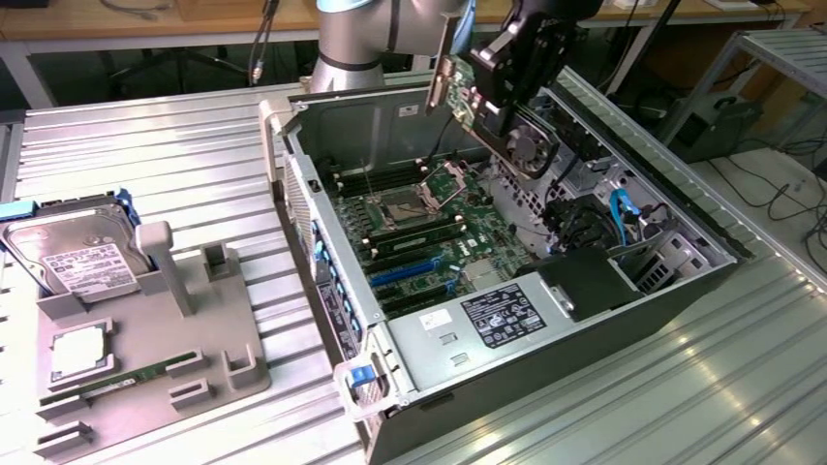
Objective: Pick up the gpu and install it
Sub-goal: 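Insert the gpu into the slot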
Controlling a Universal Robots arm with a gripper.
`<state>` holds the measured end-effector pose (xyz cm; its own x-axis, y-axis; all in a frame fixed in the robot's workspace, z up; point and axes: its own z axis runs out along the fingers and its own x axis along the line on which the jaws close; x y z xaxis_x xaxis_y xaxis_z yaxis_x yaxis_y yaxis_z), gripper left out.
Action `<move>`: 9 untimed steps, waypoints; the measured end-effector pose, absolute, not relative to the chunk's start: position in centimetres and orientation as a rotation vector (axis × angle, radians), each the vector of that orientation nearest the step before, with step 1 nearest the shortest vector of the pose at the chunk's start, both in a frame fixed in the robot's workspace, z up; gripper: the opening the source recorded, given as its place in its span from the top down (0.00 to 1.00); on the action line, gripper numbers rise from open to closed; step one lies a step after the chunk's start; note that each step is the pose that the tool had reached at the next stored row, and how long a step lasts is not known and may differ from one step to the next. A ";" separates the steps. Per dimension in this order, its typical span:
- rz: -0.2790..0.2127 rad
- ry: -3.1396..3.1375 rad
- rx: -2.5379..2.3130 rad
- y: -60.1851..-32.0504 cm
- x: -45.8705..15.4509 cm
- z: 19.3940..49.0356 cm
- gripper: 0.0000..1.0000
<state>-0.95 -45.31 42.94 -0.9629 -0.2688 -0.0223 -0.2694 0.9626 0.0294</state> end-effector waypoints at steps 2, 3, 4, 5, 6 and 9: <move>0.051 3.090 -0.458 -45.3 -0.9 42.9 0.73; 0.051 3.087 -0.478 -45.3 -0.9 42.9 0.73; 0.051 3.084 -0.495 -45.3 -0.9 42.9 0.73; 0.051 3.083 -0.506 -45.3 -0.9 42.9 0.73; 0.051 3.081 -0.516 -45.3 -0.9 42.9 0.73; 0.051 3.076 -0.545 -45.3 -0.9 42.9 0.73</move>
<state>-0.95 -45.31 42.93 -0.9390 -0.3431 -0.0223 -0.3436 0.9386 0.0295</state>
